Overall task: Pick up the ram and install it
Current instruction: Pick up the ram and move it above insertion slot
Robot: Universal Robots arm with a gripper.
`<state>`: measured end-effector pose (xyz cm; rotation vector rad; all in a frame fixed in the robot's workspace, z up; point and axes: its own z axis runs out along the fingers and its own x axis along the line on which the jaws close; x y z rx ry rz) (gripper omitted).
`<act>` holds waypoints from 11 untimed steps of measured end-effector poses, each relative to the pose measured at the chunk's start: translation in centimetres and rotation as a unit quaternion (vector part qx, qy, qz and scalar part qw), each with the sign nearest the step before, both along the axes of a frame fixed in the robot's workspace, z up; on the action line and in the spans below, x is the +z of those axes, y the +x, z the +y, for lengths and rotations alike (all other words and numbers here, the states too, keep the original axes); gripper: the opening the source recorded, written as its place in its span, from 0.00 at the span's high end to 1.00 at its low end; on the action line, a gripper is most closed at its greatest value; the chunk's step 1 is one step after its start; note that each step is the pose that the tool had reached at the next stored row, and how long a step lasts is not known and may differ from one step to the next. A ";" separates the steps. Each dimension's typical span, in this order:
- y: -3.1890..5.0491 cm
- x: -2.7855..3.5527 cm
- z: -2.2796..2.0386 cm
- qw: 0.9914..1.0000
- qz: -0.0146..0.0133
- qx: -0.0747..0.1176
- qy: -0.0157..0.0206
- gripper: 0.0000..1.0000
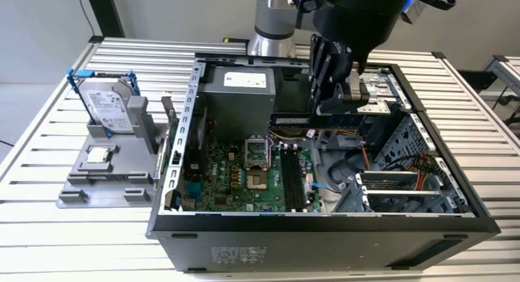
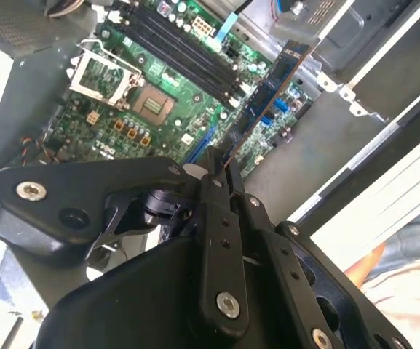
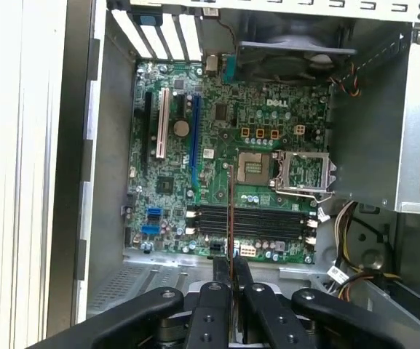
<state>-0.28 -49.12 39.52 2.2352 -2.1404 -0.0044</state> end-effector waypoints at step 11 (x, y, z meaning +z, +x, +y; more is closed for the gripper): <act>0.18 0.00 0.20 1.000 -0.001 -0.012 0.007 1.00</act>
